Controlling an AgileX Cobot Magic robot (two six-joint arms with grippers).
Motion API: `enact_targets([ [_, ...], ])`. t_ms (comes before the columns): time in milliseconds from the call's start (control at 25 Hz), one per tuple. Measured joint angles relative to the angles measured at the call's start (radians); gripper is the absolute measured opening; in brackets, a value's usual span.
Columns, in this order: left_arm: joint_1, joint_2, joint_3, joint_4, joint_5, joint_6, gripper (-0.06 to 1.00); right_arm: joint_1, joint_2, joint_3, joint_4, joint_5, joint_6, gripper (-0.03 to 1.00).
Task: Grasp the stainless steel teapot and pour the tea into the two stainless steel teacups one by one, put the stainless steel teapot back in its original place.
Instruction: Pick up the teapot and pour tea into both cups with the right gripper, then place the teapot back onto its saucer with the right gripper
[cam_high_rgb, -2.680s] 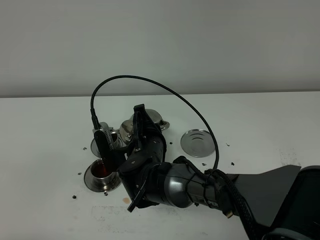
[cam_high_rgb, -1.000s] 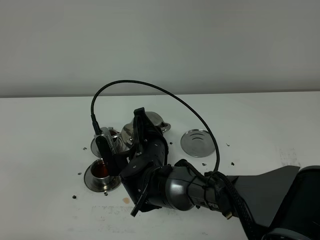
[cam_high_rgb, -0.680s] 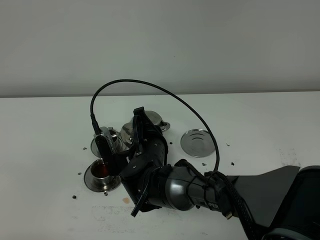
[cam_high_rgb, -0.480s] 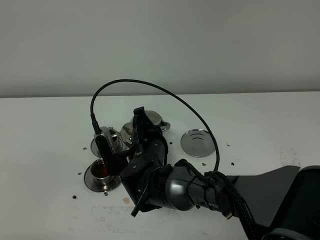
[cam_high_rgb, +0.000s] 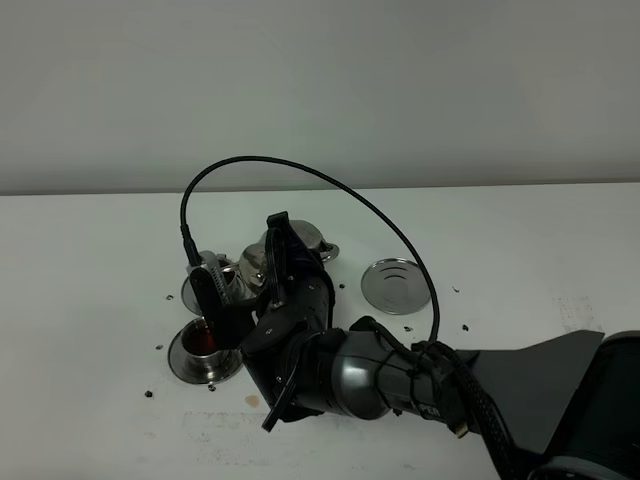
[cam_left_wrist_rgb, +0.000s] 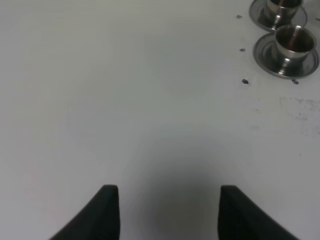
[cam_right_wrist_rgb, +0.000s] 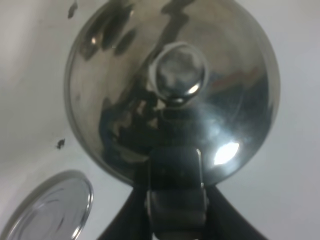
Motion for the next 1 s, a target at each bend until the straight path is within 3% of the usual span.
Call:
enact_targets([
  [320, 0.0, 0.0, 0.0, 0.0, 0.0, 0.0, 0.46, 0.0, -0.008, -0.012, 0.032, -0.008, 0.001, 0.2],
  [600, 0.0, 0.0, 0.0, 0.0, 0.0, 0.0, 0.46, -0.001, -0.047, -0.065, 0.131, -0.025, -0.008, 0.2],
  [800, 0.0, 0.0, 0.0, 0.0, 0.0, 0.0, 0.46, -0.013, -0.101, -0.124, 0.305, -0.05, -0.065, 0.2],
  [1000, 0.0, 0.0, 0.0, 0.0, 0.0, 0.0, 0.46, -0.066, -0.16, -0.2, 0.605, -0.038, -0.152, 0.2],
])
